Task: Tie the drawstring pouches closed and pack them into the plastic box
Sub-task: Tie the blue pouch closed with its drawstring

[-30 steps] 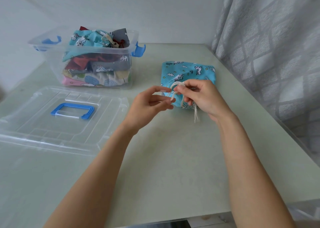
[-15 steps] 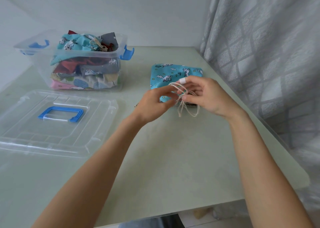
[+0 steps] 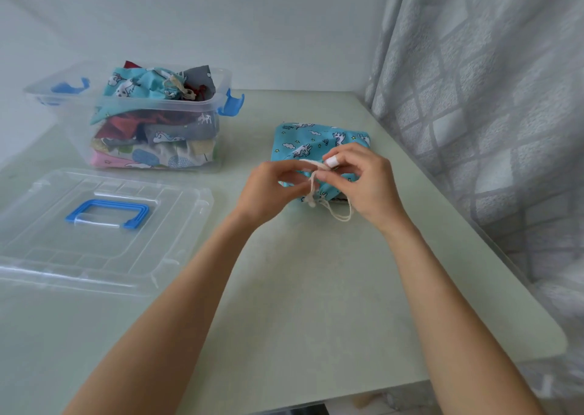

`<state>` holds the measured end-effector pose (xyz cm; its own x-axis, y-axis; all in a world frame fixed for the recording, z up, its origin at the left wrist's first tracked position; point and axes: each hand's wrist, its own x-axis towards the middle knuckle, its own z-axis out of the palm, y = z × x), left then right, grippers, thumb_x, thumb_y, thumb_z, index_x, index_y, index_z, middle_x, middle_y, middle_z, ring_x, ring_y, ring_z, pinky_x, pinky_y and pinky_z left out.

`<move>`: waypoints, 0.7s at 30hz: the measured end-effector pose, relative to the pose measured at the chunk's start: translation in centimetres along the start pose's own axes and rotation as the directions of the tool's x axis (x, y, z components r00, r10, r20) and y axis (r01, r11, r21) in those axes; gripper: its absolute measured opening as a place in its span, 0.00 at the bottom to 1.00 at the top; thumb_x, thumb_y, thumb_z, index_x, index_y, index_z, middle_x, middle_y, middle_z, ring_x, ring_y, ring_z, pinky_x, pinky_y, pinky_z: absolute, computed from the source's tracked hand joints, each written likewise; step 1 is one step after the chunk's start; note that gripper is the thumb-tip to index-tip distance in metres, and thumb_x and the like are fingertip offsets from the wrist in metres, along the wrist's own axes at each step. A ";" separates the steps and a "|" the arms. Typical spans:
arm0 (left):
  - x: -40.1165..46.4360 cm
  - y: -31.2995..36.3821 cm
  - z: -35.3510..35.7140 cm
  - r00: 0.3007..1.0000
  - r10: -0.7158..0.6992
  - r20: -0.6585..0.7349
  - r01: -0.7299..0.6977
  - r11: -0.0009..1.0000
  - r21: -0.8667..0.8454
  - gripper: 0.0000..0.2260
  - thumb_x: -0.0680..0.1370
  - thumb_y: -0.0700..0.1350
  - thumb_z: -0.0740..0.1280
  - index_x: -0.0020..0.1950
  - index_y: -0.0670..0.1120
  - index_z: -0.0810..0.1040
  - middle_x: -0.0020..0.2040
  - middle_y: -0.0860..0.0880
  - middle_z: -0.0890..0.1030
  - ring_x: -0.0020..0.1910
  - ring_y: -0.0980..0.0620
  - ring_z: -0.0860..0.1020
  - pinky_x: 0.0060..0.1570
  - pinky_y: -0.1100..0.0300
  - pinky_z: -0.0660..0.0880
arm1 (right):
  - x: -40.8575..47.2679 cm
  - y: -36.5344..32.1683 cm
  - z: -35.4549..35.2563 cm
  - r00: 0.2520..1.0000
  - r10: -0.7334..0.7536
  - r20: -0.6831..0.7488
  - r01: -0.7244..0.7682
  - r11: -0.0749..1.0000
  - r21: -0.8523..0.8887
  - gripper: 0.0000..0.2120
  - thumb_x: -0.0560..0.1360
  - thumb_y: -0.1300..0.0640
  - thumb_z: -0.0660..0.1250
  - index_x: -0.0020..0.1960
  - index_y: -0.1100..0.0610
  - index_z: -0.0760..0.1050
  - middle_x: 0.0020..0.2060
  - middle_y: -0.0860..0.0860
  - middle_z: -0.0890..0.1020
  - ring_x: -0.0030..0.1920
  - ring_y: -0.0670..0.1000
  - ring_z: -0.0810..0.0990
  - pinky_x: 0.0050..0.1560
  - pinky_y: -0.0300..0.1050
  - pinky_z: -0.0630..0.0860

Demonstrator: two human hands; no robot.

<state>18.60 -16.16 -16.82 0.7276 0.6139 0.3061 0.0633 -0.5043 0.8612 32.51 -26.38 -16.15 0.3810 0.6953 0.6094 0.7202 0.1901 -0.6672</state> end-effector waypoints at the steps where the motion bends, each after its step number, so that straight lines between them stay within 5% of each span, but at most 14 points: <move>1: -0.1 0.0 -0.3 0.998 0.024 -0.061 -0.023 1.000 0.009 0.07 0.72 0.42 0.72 0.47 0.54 0.82 0.39 0.56 0.83 0.41 0.62 0.81 0.47 0.63 0.77 | -0.1 0.1 -0.1 0.997 0.066 -0.031 -0.064 0.996 0.064 0.05 0.68 0.63 0.74 0.42 0.62 0.80 0.41 0.48 0.81 0.41 0.43 0.80 0.46 0.35 0.77; 4: -0.5 -0.4 -1.5 0.981 0.039 -0.188 -0.044 0.999 -0.023 0.03 0.74 0.42 0.71 0.45 0.49 0.82 0.41 0.52 0.83 0.40 0.60 0.81 0.49 0.62 0.77 | -0.7 0.3 -0.6 0.949 0.309 -0.059 -0.273 0.903 0.332 0.03 0.71 0.63 0.72 0.44 0.58 0.80 0.37 0.43 0.83 0.40 0.40 0.81 0.46 0.32 0.74; 6: -0.8 -0.7 -2.2 0.963 -0.055 -0.263 -0.010 0.971 -0.238 0.04 0.78 0.42 0.66 0.43 0.48 0.77 0.43 0.51 0.83 0.45 0.56 0.81 0.53 0.58 0.76 | -1.1 0.6 -1.2 0.911 0.402 -0.088 -0.334 0.847 0.414 0.02 0.72 0.62 0.70 0.45 0.58 0.80 0.37 0.43 0.83 0.41 0.39 0.80 0.48 0.32 0.74; 10: -1.2 -1.1 -3.3 0.959 -0.221 -0.179 -0.042 0.514 -0.857 0.08 0.83 0.42 0.50 0.47 0.43 0.66 0.52 0.50 0.83 0.56 0.49 0.80 0.54 0.55 0.78 | -1.6 1.0 -2.1 0.846 0.522 -0.107 -0.419 0.776 0.472 0.04 0.74 0.60 0.68 0.42 0.53 0.79 0.35 0.45 0.80 0.38 0.42 0.76 0.44 0.34 0.73; 12: -1.2 -1.4 -3.7 0.958 -0.241 -0.155 -0.061 0.356 -0.933 0.09 0.83 0.41 0.50 0.46 0.42 0.67 0.39 0.50 0.83 0.48 0.52 0.83 0.49 0.56 0.79 | -1.7 1.0 -2.3 0.830 0.548 -0.103 -0.435 0.752 0.495 0.05 0.75 0.60 0.67 0.42 0.54 0.78 0.34 0.44 0.81 0.37 0.41 0.78 0.43 0.34 0.73; 14: -1.3 -1.5 -3.8 0.947 -0.289 -0.143 -0.048 0.312 -0.949 0.11 0.82 0.40 0.51 0.40 0.45 0.65 0.26 0.53 0.72 0.29 0.56 0.77 0.44 0.58 0.79 | -1.8 0.9 -2.4 0.817 0.567 -0.104 -0.428 0.718 0.549 0.05 0.76 0.61 0.66 0.43 0.54 0.77 0.35 0.45 0.84 0.38 0.42 0.80 0.42 0.34 0.75; 17: -1.7 -1.6 -3.5 0.911 -0.373 -0.176 0.092 0.601 -0.794 0.10 0.81 0.39 0.55 0.39 0.47 0.64 0.26 0.54 0.63 0.23 0.57 0.62 0.31 0.61 0.72 | -1.9 0.7 -2.6 0.781 0.619 -0.083 -0.432 0.631 0.645 0.03 0.76 0.59 0.66 0.44 0.54 0.76 0.39 0.48 0.85 0.40 0.45 0.81 0.41 0.35 0.75; 21: -2.1 -1.6 -2.6 0.930 -0.292 -0.224 0.213 0.923 -0.320 0.08 0.79 0.41 0.60 0.40 0.48 0.69 0.29 0.52 0.65 0.26 0.56 0.63 0.29 0.63 0.63 | -2.0 0.7 -2.5 0.742 0.666 -0.073 -0.466 0.591 0.659 0.05 0.76 0.59 0.66 0.42 0.53 0.76 0.40 0.51 0.84 0.39 0.46 0.81 0.37 0.35 0.74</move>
<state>15.15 -15.04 -17.79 0.5053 0.8540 0.1236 -0.0053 -0.1401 0.9901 33.71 -29.42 -16.76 0.8048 0.5923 0.0389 -0.1341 0.2452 -0.9602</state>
